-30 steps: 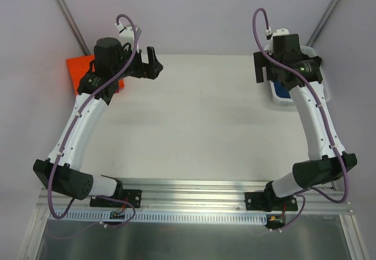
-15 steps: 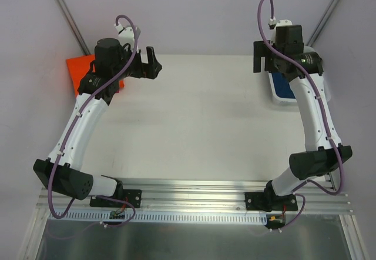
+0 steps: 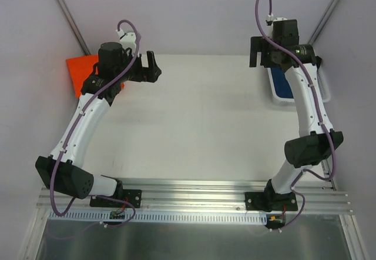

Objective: Fold and stack the t-shirts
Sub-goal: Grab crumpled tshirt from bin with the right arm, then move the tshirt to the center of the board, then flatten out the tshirt

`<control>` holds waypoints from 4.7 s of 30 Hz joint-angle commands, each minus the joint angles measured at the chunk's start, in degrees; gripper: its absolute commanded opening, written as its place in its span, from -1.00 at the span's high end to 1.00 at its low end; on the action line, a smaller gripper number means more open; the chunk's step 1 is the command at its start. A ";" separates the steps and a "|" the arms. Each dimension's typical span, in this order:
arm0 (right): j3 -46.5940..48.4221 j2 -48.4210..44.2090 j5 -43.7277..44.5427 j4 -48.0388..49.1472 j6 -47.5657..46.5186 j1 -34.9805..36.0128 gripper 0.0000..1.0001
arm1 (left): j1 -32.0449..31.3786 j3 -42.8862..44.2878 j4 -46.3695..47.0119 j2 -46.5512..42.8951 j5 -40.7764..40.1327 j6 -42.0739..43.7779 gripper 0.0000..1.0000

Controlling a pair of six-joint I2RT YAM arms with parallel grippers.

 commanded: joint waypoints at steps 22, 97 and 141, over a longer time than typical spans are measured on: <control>25.69 35.92 1.46 6.92 -1.09 -15.24 -0.70 | 0.60 -4.64 0.89 1.28 4.03 2.76 -0.98; 22.54 3.23 -19.29 2.97 -7.15 25.72 0.99 | 12.19 -15.45 1.06 -9.79 -0.89 -11.39 -0.98; 15.85 39.43 -29.30 -3.10 -2.41 29.31 -0.14 | 17.56 -13.78 1.41 -10.15 5.08 -12.44 -0.98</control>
